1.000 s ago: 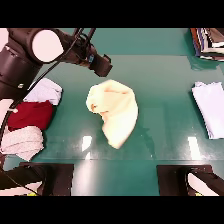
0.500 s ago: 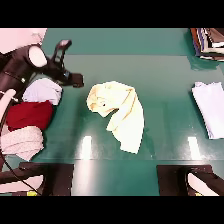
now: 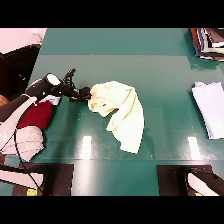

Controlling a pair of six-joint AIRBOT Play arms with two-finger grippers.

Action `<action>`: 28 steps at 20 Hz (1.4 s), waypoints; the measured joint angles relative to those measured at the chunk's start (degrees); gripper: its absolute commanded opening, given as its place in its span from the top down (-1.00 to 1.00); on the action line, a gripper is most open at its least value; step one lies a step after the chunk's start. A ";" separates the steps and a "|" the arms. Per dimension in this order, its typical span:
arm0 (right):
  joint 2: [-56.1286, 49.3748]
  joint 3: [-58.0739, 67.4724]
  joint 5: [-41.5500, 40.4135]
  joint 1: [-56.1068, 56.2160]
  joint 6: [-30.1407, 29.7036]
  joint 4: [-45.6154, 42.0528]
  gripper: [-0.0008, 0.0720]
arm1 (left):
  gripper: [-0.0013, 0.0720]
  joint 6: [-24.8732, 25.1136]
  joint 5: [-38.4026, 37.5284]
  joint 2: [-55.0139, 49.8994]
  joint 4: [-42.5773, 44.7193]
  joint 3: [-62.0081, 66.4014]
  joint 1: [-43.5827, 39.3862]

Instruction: Fold the shirts.

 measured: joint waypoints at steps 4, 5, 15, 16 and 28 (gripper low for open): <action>-1.18 -1.14 3.96 0.00 1.51 0.00 0.92 | 0.90 1.81 0.24 -0.59 -1.57 2.58 0.11; -1.55 -2.95 5.79 0.00 2.19 0.00 0.92 | 0.90 1.97 -0.13 -0.09 -0.55 4.09 0.11; -2.75 -55.58 0.92 5.68 5.55 3.43 -0.31 | 0.90 1.16 -3.30 5.84 17.55 17.94 0.20; -3.98 -59.36 -1.73 7.98 4.74 5.97 -0.30 | 0.89 1.11 -3.58 5.95 18.14 18.27 0.22; -13.64 -53.62 -12.04 18.88 3.06 6.03 0.93 | 0.90 -0.76 -5.16 10.49 25.11 21.22 1.05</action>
